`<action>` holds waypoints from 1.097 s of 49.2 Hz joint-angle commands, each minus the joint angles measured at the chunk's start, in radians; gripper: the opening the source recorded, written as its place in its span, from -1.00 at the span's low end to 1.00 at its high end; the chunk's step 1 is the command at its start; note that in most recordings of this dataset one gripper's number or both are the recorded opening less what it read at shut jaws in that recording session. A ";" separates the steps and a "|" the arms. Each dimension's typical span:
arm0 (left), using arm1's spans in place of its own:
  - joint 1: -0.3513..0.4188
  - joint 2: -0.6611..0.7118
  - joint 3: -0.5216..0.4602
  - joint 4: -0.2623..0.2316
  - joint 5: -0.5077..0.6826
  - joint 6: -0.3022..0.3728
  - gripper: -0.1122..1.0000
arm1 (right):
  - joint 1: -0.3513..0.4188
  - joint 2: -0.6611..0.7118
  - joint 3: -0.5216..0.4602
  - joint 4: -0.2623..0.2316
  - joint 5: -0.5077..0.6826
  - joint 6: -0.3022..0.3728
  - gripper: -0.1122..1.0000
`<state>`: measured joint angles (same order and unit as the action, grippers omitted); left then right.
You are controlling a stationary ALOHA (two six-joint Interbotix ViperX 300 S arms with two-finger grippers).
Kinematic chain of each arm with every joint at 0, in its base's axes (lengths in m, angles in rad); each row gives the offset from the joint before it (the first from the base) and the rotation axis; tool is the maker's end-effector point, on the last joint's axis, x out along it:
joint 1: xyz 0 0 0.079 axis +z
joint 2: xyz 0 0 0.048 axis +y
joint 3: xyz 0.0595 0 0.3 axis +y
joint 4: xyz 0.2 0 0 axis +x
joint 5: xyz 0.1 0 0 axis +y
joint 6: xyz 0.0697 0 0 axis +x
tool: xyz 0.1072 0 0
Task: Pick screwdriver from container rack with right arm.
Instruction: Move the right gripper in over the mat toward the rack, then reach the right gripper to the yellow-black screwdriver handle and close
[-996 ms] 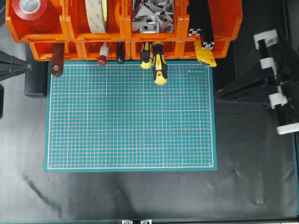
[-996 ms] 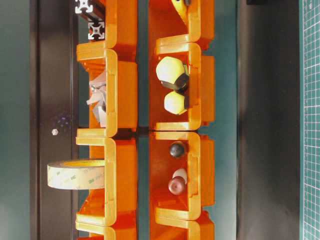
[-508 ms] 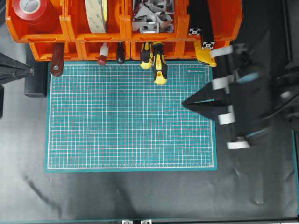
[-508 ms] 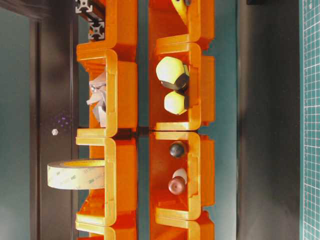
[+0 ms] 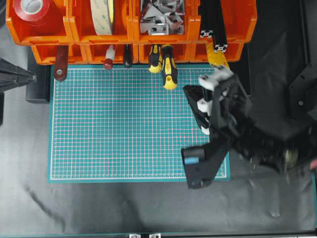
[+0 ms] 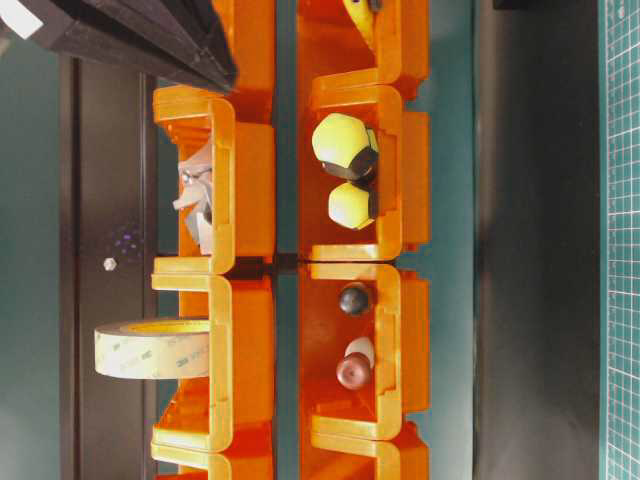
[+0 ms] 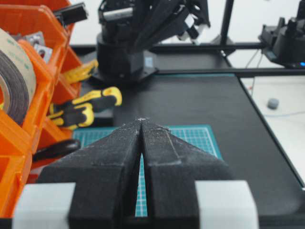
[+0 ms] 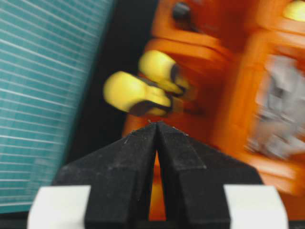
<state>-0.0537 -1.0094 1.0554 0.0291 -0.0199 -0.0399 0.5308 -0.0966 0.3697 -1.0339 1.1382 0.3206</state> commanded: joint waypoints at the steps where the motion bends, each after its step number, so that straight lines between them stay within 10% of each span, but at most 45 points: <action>1: -0.002 0.011 -0.029 0.003 -0.003 -0.003 -0.80 | 0.052 0.011 -0.008 -0.121 0.110 0.089 -0.80; 7: -0.002 0.011 -0.029 0.003 -0.003 -0.003 -0.80 | 0.095 0.018 0.025 -0.144 0.133 0.187 -0.80; 21: -0.002 0.011 -0.028 0.003 -0.003 -0.005 -0.80 | 0.109 0.023 0.064 -0.146 0.103 0.184 -0.74; 38: -0.002 0.011 -0.029 0.003 -0.005 -0.005 -0.80 | 0.086 0.051 0.101 -0.147 -0.028 0.198 0.70; 54: 0.000 0.011 -0.028 0.003 -0.003 -0.040 -0.80 | 0.002 0.120 0.100 -0.173 -0.066 0.201 0.71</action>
<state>-0.0537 -1.0078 1.0554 0.0291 -0.0184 -0.0660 0.5553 0.0215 0.4817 -1.1873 1.0876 0.5185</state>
